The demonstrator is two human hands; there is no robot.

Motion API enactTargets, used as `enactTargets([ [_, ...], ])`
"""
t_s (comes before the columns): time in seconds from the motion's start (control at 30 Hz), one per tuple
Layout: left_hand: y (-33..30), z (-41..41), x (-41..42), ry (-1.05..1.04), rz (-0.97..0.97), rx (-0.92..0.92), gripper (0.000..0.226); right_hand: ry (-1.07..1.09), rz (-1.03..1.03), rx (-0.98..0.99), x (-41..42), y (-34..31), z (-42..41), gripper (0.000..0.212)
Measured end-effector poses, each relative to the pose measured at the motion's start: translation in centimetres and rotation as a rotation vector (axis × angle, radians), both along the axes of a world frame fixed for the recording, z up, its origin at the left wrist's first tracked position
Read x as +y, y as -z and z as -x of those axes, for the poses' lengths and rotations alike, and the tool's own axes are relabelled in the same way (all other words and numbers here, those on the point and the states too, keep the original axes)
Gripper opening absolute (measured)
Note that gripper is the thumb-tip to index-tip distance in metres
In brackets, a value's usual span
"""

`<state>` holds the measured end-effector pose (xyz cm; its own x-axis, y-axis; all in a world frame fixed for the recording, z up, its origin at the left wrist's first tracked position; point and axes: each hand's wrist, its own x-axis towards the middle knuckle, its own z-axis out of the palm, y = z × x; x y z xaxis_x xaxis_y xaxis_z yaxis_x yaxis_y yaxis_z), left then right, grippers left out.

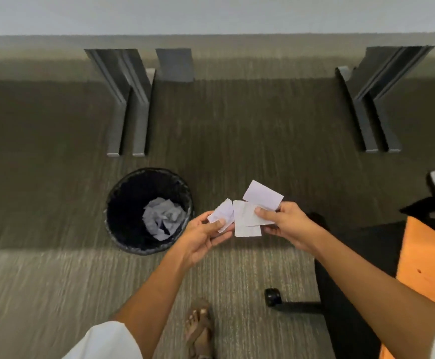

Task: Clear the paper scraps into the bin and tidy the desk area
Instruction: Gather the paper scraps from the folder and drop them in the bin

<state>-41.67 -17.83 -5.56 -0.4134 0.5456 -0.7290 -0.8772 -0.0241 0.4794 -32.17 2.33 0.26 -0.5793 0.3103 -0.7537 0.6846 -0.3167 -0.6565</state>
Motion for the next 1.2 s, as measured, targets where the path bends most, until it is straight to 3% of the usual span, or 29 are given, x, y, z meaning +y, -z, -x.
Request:
enactTargets([
  [0.13,0.3,5.6,-7.3,-0.173,0.064,0.030,0.021,-0.026,0.008,0.001,-7.5,1.5,8.1,0.028],
  [0.3,1.8,11.1,-16.1,-0.392,0.158,0.025,0.022,-0.077,0.033,-0.061,-16.5,4.2,16.2,0.010],
  [0.47,3.5,14.9,-20.5,-0.399,0.238,0.007,0.033,-0.105,-0.034,-0.115,-22.6,7.0,22.0,0.012],
  [0.53,3.8,16.0,-21.7,-0.370,0.224,-0.035,0.050,-0.118,-0.037,-0.156,-23.8,7.8,23.1,0.023],
  [0.63,4.7,16.3,-24.3,-0.383,0.095,-0.213,0.122,-0.123,0.085,-0.209,-24.5,8.8,22.9,0.069],
  [0.7,5.3,15.8,-25.3,-0.442,-0.019,-0.280,0.137,-0.088,0.215,-0.196,-23.8,9.5,21.7,0.099],
  [0.8,5.8,14.9,-25.4,-0.454,-0.100,-0.308,0.137,0.104,0.424,-0.102,-21.7,10.4,19.6,0.117],
  [0.97,5.4,13.8,-23.5,-0.347,-0.156,-0.284,0.134,0.285,0.646,0.002,-18.4,9.6,16.3,0.113],
  [1.07,4.8,13.0,-20.3,-0.212,-0.037,-0.240,0.116,0.310,0.633,0.039,-15.9,8.3,14.4,0.110],
  [1.2,3.9,11.3,-14.1,0.077,0.317,-0.023,0.080,0.304,0.536,0.054,-12.2,6.1,11.4,0.097],
])
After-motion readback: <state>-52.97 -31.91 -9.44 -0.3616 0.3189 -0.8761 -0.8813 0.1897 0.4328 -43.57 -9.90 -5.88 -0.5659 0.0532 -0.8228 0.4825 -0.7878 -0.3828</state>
